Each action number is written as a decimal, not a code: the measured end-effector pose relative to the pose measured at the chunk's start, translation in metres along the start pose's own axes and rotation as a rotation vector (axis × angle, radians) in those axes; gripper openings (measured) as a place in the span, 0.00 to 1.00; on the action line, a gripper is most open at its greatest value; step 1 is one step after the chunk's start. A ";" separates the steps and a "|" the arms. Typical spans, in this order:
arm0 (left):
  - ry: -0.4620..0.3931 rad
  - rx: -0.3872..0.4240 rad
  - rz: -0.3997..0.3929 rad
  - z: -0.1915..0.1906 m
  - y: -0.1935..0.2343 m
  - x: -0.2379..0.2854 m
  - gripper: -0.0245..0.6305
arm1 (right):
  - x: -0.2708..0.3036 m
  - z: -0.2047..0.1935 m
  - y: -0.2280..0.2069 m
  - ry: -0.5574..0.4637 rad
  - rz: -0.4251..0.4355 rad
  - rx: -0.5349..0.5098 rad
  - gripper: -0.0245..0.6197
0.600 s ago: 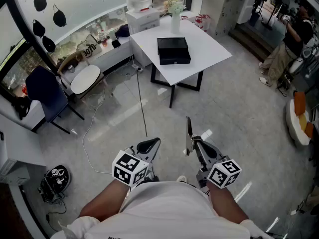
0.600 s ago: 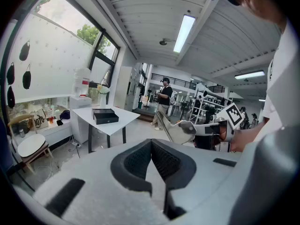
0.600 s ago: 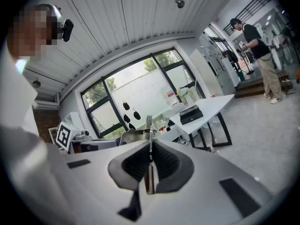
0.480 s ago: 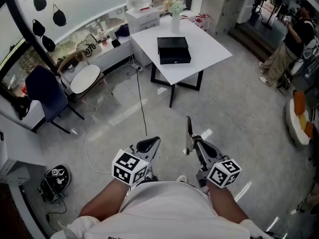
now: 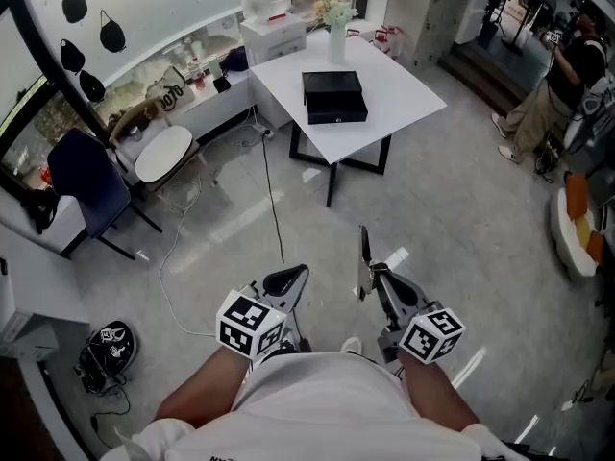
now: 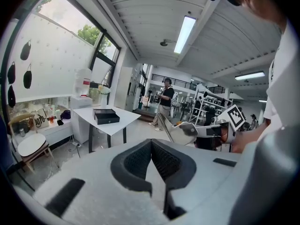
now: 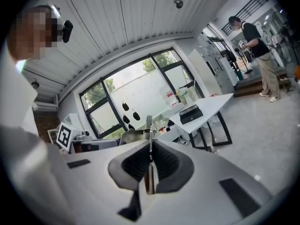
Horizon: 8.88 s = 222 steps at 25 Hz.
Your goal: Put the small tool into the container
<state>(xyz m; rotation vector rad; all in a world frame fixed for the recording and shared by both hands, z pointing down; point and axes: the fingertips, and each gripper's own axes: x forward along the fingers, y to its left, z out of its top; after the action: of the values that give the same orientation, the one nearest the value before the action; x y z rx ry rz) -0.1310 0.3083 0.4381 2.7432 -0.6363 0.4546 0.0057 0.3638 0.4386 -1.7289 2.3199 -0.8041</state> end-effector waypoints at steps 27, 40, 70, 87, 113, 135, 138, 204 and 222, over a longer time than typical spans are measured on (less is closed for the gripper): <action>0.039 -0.032 -0.076 -0.019 0.095 -0.035 0.05 | 0.069 -0.027 0.039 0.018 -0.131 0.066 0.05; 0.046 -0.012 -0.053 0.020 0.131 0.048 0.05 | 0.129 0.022 -0.032 0.016 -0.100 0.083 0.05; 0.052 -0.024 0.105 0.102 0.162 0.212 0.05 | 0.215 0.130 -0.182 0.075 0.073 0.077 0.05; 0.058 -0.010 0.029 0.127 0.225 0.260 0.05 | 0.283 0.143 -0.205 0.100 0.021 0.054 0.05; 0.102 0.009 -0.095 0.179 0.416 0.326 0.05 | 0.462 0.188 -0.248 0.123 -0.163 -0.013 0.05; 0.066 -0.090 0.073 0.198 0.425 0.374 0.05 | 0.500 0.224 -0.294 0.246 0.002 -0.110 0.05; 0.066 -0.100 0.106 0.197 0.424 0.376 0.05 | 0.504 0.225 -0.301 0.268 0.029 -0.146 0.05; 0.185 -0.298 0.278 0.130 0.449 0.333 0.05 | 0.652 0.087 -0.375 0.815 0.237 -1.480 0.21; 0.182 -0.238 0.186 0.143 0.436 0.354 0.05 | 0.612 0.099 -0.357 0.809 0.225 -1.315 0.25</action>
<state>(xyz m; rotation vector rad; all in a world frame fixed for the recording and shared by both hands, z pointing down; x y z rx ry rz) 0.0018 -0.2489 0.5262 2.3972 -0.8430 0.6193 0.1473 -0.3046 0.6524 -1.4037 4.0453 0.3306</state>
